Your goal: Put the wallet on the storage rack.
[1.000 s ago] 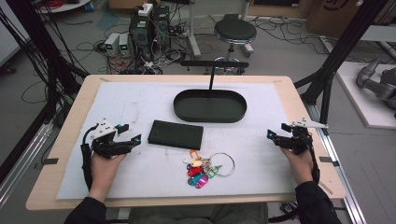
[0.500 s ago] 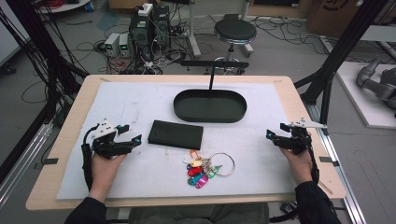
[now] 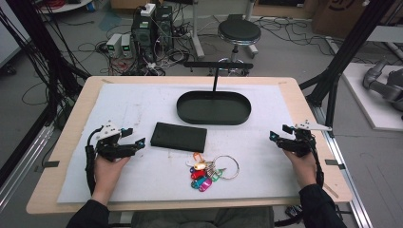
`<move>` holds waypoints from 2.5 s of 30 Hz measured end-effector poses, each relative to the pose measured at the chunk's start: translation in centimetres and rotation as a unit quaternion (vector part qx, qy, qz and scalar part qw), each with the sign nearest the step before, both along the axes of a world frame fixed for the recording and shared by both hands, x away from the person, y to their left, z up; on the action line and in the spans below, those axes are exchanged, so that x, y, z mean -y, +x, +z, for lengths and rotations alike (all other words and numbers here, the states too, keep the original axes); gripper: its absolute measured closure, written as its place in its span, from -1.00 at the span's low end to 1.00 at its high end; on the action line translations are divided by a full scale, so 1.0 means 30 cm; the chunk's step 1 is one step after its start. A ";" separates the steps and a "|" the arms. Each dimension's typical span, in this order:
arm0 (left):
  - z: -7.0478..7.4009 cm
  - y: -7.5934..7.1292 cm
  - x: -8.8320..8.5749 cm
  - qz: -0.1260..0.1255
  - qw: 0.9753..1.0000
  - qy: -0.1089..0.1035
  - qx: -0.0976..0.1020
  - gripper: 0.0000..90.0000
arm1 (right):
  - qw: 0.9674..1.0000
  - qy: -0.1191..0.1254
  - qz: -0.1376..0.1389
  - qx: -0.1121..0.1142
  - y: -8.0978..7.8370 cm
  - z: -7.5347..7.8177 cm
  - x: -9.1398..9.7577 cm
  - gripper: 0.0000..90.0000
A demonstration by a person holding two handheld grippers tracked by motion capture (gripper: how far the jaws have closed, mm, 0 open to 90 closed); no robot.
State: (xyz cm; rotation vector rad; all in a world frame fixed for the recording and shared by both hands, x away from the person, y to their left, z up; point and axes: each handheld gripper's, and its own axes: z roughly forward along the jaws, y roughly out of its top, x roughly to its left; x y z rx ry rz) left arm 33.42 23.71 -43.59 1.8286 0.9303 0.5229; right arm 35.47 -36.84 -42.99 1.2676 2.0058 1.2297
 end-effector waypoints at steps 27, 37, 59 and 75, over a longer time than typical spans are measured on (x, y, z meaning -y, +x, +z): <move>-0.027 0.021 -0.003 0.008 0.999 -0.007 -0.033 -0.32 | 0.993 0.030 0.113 -0.008 0.079 0.061 -0.354 -0.02; -0.027 0.022 -0.007 0.012 0.999 -0.006 -0.029 -0.32 | 0.989 0.027 0.135 -0.044 0.158 0.039 -0.531 -0.02; -0.026 0.020 -0.005 0.011 1.000 0.002 -0.027 -0.34 | 0.967 0.051 0.160 -0.193 0.286 -0.063 -0.712 0.33; -0.017 0.016 -0.014 0.019 1.000 -0.017 -0.014 -0.34 | 0.979 -0.013 0.194 -0.069 0.195 0.020 -0.727 0.70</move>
